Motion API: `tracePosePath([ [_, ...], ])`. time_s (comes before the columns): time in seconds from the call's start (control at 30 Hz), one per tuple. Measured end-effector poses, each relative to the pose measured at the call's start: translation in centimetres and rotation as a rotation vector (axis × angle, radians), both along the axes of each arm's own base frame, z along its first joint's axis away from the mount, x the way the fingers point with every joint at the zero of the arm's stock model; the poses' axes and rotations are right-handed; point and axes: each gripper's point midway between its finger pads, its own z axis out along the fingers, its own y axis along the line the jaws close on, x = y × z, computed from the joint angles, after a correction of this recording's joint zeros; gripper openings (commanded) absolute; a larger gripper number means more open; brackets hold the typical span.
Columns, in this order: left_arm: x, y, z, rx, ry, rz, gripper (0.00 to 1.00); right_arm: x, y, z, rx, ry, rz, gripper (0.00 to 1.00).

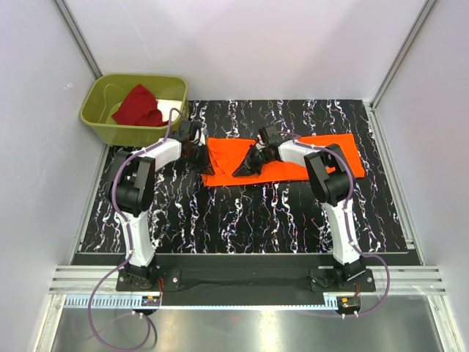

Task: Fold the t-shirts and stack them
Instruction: Fold the tshirt

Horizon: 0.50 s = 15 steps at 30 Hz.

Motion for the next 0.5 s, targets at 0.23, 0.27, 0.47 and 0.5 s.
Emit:
tracePosePath([
  [0.23,0.0,0.0,0.0,0.0,0.0,0.0,0.14,2.8,1.1,2.9,0.037,-0.071,-0.012,0.08],
  [0.27,0.0,0.0,0.0,0.0,0.0,0.0,0.14,3.5,1.3,3.3,0.043,-0.088,-0.016,0.08],
  [0.47,0.0,0.0,0.0,0.0,-0.001,0.0,0.13,11.2,0.6,5.7,0.055,-0.241,-0.059,0.27],
  [0.5,0.0,0.0,0.0,0.0,0.0,0.0,0.13,12.3,0.1,5.9,0.051,-0.264,-0.068,0.33],
])
